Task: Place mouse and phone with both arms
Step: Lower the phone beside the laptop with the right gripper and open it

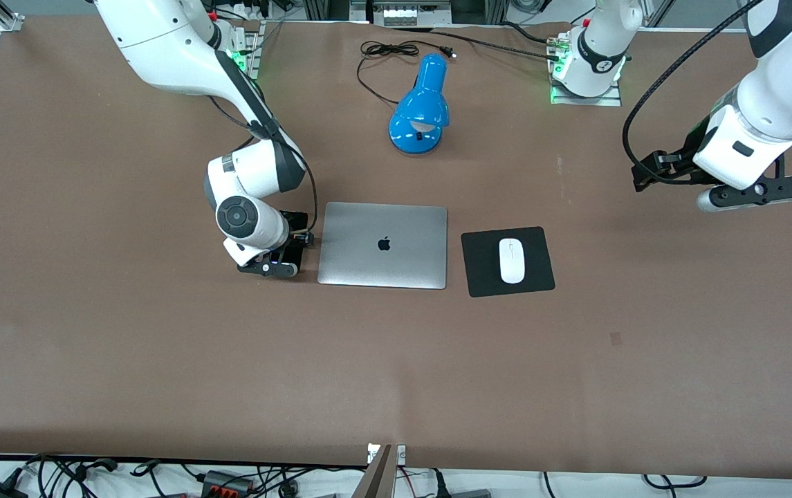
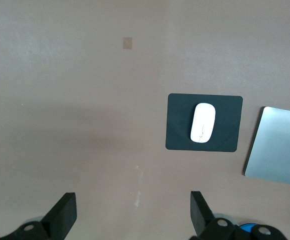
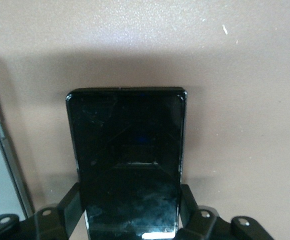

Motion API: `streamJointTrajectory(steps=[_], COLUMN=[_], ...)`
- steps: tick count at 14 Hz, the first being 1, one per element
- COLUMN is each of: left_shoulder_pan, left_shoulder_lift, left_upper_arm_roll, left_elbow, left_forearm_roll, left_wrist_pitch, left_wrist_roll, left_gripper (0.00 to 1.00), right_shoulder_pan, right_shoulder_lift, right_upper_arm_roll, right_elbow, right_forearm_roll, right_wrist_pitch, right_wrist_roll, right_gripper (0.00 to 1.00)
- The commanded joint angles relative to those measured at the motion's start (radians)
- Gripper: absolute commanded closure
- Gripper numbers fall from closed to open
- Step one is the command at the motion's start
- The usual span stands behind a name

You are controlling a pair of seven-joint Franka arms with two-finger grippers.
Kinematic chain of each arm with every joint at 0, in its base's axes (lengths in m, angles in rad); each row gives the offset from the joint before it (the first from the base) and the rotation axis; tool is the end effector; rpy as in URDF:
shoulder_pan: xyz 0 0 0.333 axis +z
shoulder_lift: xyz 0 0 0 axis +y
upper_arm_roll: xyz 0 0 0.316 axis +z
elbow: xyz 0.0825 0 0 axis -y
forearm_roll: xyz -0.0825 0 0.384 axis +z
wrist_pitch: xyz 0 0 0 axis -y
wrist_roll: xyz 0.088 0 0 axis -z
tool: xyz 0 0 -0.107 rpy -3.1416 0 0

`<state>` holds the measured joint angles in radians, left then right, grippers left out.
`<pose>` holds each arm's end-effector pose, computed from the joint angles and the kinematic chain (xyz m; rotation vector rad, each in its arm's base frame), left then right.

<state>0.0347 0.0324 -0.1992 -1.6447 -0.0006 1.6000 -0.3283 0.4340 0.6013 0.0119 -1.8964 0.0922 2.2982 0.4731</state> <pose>0.5553 -0.0906 0.5743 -3.1170 -0.2557 0.1187 0.5482 0.2640 0.1671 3.0947 -0.1500 -0.3258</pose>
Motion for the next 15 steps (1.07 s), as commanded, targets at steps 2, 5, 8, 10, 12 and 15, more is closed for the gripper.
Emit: streamJointTrajectory(steps=[2, 5, 8, 10, 12, 15], left_shoulder_pan=[-0.012, -0.006, -0.006, -0.006, -0.006, -0.006], left_shoulder_lift=[-0.002, 0.000, -0.003, -0.003, -0.003, -0.002], left_upper_arm_roll=[0.024, 0.029, 0.021, 0.018, 0.018, 0.018], left_elbow=[0.006, 0.008, 0.008, 0.012, 0.016, 0.022], left_forearm_roll=[-0.010, -0.013, -0.012, -0.012, -0.012, -0.018], left_wrist_pitch=[-0.014, -0.014, -0.029, -0.034, -0.057, -0.052], left_wrist_roll=[0.008, 0.008, 0.008, 0.008, 0.009, 0.009], left_gripper=[0.00, 0.00, 0.00, 0.00, 0.00, 0.00], right_shoulder_pan=[0.017, 0.000, -0.021, -0.067, -0.130, -0.213], right_shoulder_lift=[-0.046, -0.113, -0.136, -0.149, -0.161, -0.176], right_upper_arm_roll=[-0.007, -0.020, -0.044, -0.053, -0.052, -0.055], right_elbow=[0.033, 0.118, 0.302, 0.423, 0.512, 0.629], right_forearm_roll=[0.012, -0.003, -0.005, -0.006, -0.002, -0.003], right_wrist_pitch=[-0.017, -0.177, -0.398, -0.477, -0.580, -0.718], right_wrist_roll=[0.039, 0.021, 0.007, -0.026, -0.092, -0.163], right_gripper=[0.00, 0.00, 0.00, 0.00, 0.00, 0.00])
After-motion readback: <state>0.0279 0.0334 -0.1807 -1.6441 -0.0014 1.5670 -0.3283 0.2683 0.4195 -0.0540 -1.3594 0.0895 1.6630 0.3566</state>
